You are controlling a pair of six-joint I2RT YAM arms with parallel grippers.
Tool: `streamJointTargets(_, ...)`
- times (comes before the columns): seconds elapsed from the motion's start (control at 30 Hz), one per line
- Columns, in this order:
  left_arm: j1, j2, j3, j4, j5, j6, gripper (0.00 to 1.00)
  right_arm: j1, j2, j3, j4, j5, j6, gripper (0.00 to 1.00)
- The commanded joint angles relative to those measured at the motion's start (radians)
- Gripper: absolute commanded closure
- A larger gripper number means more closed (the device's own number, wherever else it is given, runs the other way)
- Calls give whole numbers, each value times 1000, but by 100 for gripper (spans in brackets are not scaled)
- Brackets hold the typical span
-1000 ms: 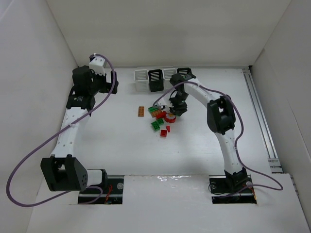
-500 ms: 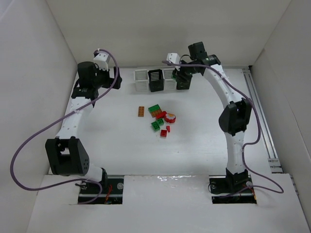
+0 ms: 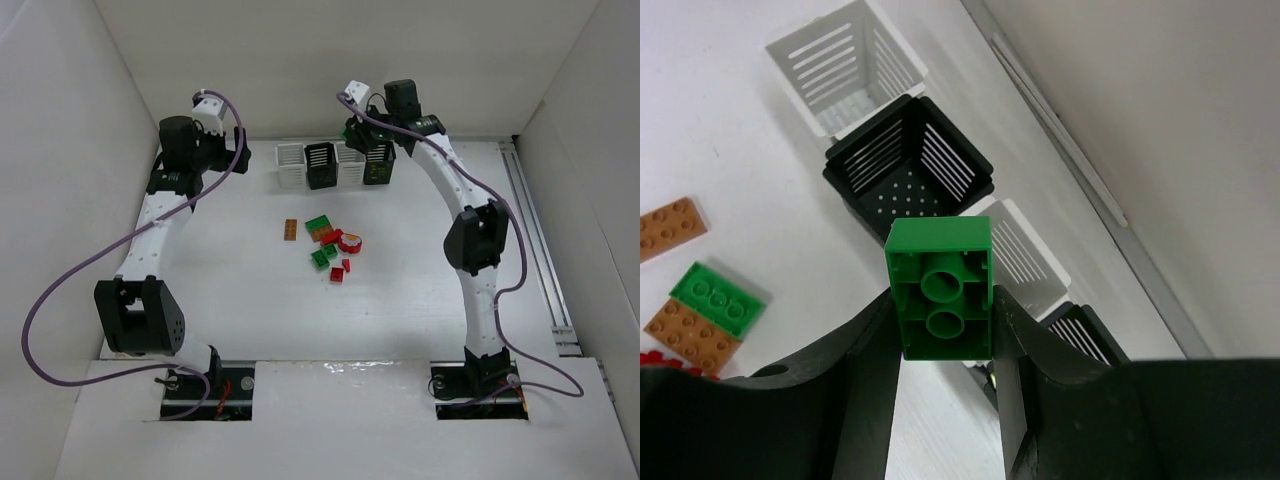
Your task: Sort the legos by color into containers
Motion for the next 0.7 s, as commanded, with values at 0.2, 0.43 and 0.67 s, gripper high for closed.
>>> streamJointTargets(0.2, -2, 3, 17, 55, 1, -38, 0, -7, 70, 41, 168, -9, 122, 76)
streamJointTargets(0.43, -2, 12, 28, 45, 23, -57, 0, -26, 130, 69, 196, 1, 168, 70)
streamJointTargets(0.67, -47, 1, -10, 25, 76, 38, 0, -26, 121, 24, 245, 10, 189, 37)
